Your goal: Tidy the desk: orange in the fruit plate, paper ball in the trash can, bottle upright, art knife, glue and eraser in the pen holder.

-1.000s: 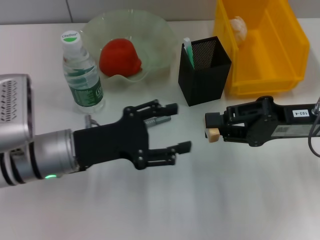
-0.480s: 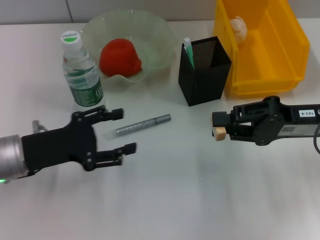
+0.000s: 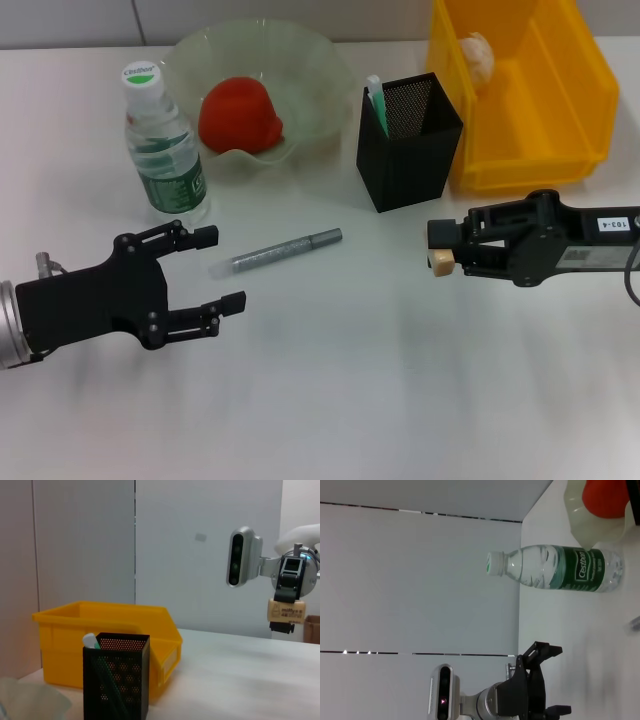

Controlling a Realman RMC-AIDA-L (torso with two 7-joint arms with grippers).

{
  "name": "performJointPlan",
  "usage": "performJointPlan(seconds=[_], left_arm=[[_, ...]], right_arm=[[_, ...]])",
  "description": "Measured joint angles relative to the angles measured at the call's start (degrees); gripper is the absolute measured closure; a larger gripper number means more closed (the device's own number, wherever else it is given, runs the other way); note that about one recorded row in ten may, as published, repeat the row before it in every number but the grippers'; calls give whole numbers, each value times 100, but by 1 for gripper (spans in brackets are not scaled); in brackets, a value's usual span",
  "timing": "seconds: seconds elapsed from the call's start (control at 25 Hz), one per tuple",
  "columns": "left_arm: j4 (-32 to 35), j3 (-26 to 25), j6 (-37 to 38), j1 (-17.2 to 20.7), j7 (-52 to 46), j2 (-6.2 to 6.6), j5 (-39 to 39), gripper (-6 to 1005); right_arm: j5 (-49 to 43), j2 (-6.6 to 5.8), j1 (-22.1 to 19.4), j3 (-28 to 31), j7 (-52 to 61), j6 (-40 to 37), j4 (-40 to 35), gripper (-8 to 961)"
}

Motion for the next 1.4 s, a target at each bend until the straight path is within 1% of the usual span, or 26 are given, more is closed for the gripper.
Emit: performJointPlan(seconds=[0.28,0.32,0.4,0.64,0.72,0.84,0.96,1.0,1.16,1.28,1.4], left_arm=[[15,0,35,4,-3,-11,0,181],[15,0,35,2,0,-17,0,181],[15,0,38,-6,-9,-27,0,181],[10,-63,51,4,-114,-40,-29,181],[-7,-146,63,6,-119,-64,-25,181],[-31,-203,137,15,-120,-89,-17,180],[-44,-229,199,22,-126,-120,-17,180],[-45,-229,198,22,-136,-129,-18,180],[-52,-229,163,22,-229,-154,-15,180],[-52,-228,164,22,-266,-163,-11,180],[-52,-228,179,23,-303,-170,-16,180]], right_arm=[[2,3,-28,2,-181,164,2,612],[2,29,-40,5,-482,308,2,611],[2,40,-40,6,-682,364,2,608],[4,80,-52,17,-2239,417,-143,601],[14,128,-80,33,-2873,417,-259,598],[100,233,-165,43,-3790,417,-446,594],[155,379,-240,43,-4724,462,-613,590],[186,448,-274,45,-5120,502,-658,589],[427,586,-421,50,-6200,556,-706,584],[781,646,-567,48,-7044,591,-666,580],[1013,664,-624,39,-7652,697,-505,576]])
